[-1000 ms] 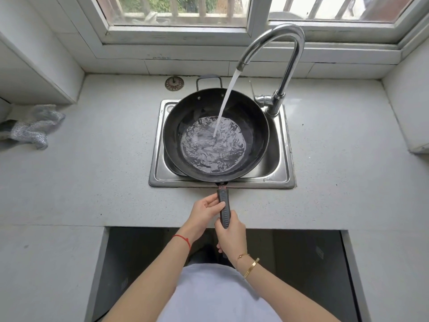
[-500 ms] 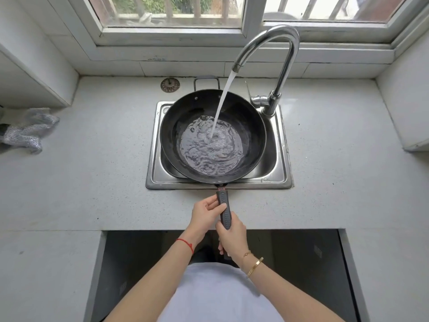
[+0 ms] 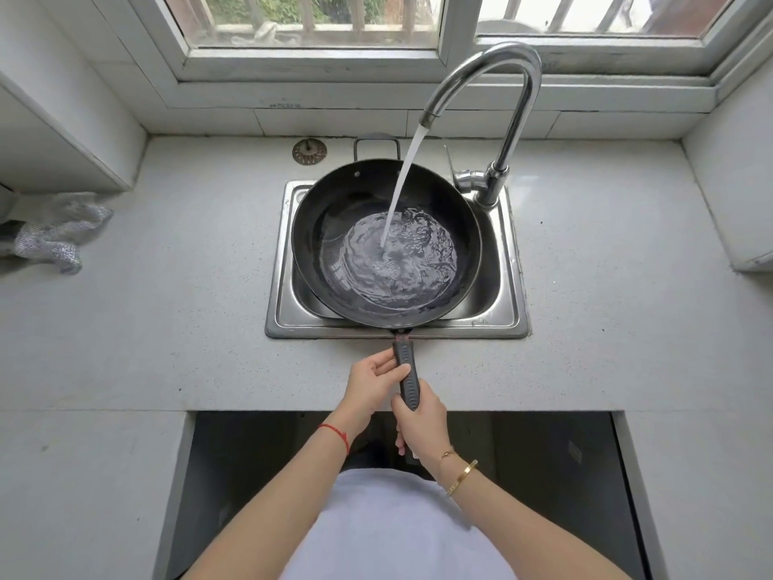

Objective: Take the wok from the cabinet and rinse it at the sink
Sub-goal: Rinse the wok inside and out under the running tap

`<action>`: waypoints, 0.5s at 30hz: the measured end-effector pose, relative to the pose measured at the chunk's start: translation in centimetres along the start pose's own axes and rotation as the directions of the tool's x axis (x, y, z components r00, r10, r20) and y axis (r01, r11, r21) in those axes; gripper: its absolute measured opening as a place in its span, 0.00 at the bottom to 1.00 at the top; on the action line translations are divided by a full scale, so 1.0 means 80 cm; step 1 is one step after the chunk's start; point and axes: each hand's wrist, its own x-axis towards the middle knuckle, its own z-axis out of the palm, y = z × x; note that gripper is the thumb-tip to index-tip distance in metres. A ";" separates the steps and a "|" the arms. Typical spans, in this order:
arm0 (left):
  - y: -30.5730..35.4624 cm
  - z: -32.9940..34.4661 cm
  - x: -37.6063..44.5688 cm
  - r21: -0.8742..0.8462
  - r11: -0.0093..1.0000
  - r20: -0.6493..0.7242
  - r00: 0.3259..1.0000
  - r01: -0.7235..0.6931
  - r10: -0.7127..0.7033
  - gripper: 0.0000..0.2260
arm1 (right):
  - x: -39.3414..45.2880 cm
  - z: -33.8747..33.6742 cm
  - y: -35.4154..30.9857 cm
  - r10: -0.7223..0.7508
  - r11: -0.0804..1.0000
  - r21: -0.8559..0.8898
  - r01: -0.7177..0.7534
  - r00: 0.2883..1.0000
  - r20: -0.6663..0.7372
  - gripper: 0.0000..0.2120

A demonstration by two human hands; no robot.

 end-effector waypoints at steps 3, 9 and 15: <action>-0.001 -0.003 0.000 -0.012 1.000 0.017 1.000 0.016 -0.016 0.21 | -0.001 0.001 0.000 -0.005 1.000 -0.003 0.005 1.000 -0.003 0.06; -0.004 -0.011 0.004 -0.017 1.000 0.042 0.999 0.017 -0.016 0.22 | -0.002 0.006 0.000 -0.021 0.999 -0.040 0.021 1.000 -0.002 0.04; -0.005 -0.011 0.002 -0.030 1.000 0.046 0.999 0.007 -0.005 0.23 | -0.002 0.006 -0.001 -0.019 0.998 -0.053 0.019 1.000 -0.005 0.04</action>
